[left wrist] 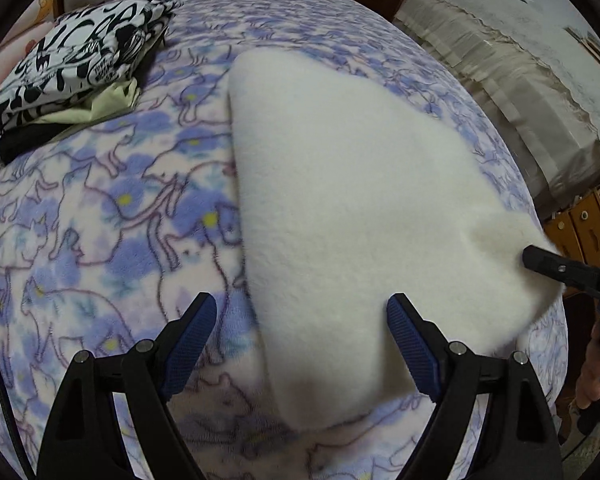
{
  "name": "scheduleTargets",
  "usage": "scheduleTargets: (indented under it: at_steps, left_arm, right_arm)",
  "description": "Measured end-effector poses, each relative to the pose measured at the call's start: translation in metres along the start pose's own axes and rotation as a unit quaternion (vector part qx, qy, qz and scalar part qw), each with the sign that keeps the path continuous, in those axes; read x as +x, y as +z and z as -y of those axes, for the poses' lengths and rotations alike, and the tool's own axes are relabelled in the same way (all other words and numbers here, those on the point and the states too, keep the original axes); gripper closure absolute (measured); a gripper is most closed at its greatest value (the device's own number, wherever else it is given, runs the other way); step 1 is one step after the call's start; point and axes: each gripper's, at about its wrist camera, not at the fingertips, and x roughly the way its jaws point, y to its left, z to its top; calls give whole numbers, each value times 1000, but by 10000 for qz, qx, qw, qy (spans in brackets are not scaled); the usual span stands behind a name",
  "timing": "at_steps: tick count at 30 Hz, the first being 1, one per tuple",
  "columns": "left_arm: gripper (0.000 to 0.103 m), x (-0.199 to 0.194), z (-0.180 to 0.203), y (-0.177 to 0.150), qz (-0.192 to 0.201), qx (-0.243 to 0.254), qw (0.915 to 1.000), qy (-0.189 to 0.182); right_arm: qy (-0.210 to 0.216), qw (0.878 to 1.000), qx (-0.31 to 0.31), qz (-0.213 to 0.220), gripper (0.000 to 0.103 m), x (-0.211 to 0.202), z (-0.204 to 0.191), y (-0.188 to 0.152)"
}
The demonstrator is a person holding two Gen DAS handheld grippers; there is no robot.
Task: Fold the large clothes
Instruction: 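Open the left tool to release the folded side, then press the cream bundle flat with both tools and square its edges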
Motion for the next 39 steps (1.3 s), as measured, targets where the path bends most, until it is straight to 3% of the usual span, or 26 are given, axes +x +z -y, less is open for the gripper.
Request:
scheduleTargets:
  at_steps: [2, 4, 9, 11, 12, 14, 17, 22, 28, 33, 36, 37, 39]
  left_arm:
    - [17, 6, -2, 3, -16, -66, 10000, -69]
    - [17, 7, 1, 5, 29, -10, 10000, -38]
    - [17, -3, 21, 11, 279, 290, 9991, -138]
    - [17, -3, 30, 11, 322, 423, 9984, -185]
    - [17, 2, 37, 9, 267, 522, 9981, -176]
    - [18, 11, 46, 5, 114, 632, 9978, -151]
    - [18, 16, 60, -4, 205, 855, 9959, 203]
    - [18, 8, 66, -6, 264, 918, 9953, -168]
    - [18, 29, 78, -15, 293, 1265, 9902, 518]
    - [18, 19, 64, -7, 6, 907, 9959, 61]
    - [18, 4, 55, 4, 14, 804, 9963, -320]
    - [18, -1, 52, 11, 100, 792, 9963, -333]
    - [18, -1, 48, 24, 211, 764, 9967, -156]
  right_arm:
    - [1, 9999, -22, -134, 84, 14, 2, 0]
    - [-106, 9998, -154, -34, 87, 12, 1, -3]
    - [-152, 9928, -405, 1114, 97, -54, 1, -21]
    - [-310, 9917, -380, 1191, 97, -58, 10, -28]
    - [-509, 9919, -306, 1120, 97, -51, 19, -32]
    - [-495, 9950, -54, 866, 97, -37, 36, -37]
    - [-548, 9954, -10, 786, 97, -30, 43, -50]
    - [-709, 9881, 17, 1364, 98, -64, 41, -63]
    - [-886, 9939, 164, 630, 96, -8, 64, -58]
    - [-301, 9961, 649, 508, 92, -22, 73, -47]
    - [-118, 9951, 754, 634, 82, -37, 78, -36]
    - [-129, 9949, 723, 684, 71, -39, 79, -30]
    - [-308, 9940, 679, 797, 68, -38, 77, -14]
